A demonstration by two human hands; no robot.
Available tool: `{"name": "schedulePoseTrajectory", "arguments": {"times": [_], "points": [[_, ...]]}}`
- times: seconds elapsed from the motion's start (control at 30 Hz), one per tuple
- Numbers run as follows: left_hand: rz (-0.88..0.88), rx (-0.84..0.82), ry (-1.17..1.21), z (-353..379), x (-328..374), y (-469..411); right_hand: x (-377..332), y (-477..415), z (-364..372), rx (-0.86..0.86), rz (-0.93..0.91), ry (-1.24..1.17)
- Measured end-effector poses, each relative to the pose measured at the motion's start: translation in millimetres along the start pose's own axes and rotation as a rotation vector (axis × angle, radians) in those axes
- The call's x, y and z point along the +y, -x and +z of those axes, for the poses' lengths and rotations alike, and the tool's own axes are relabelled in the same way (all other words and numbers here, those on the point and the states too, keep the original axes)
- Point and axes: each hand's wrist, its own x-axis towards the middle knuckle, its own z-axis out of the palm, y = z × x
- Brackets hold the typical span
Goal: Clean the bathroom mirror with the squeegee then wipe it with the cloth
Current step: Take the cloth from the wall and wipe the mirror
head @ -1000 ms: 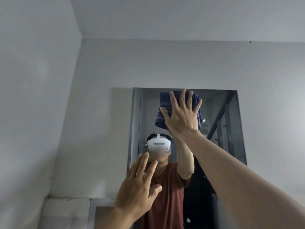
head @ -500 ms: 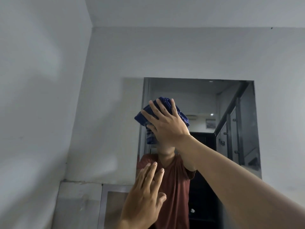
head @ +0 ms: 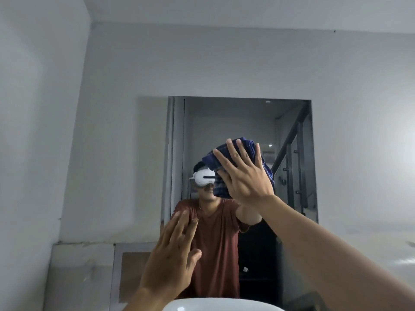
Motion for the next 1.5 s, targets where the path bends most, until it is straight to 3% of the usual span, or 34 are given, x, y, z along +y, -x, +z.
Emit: {"name": "schedulePoseTrajectory", "arguments": {"times": [0.43, 0.8, 1.03, 1.27, 1.5], "points": [[0.008, -0.024, -0.035, -2.9, 4.5, 1.3, 83.1, 26.5, -6.9, 0.051, 0.443, 0.007], [0.006, -0.044, -0.145, -5.7, 6.9, 3.3, 53.0, 93.5, 15.6, 0.055, 0.645, -0.051], [0.01, -0.109, -0.157, 10.2, 8.4, 40.7, 8.7, 84.1, 18.8, 0.059, 0.541, -0.072], [0.006, -0.115, 0.087, 1.3, 10.5, 41.3, -57.6, 31.3, 23.8, 0.069, 0.295, -0.095], [-0.04, -0.182, 0.003, 8.4, 12.7, 65.9, -114.2, 4.5, 32.9, 0.02, -0.02, -0.114]]}}
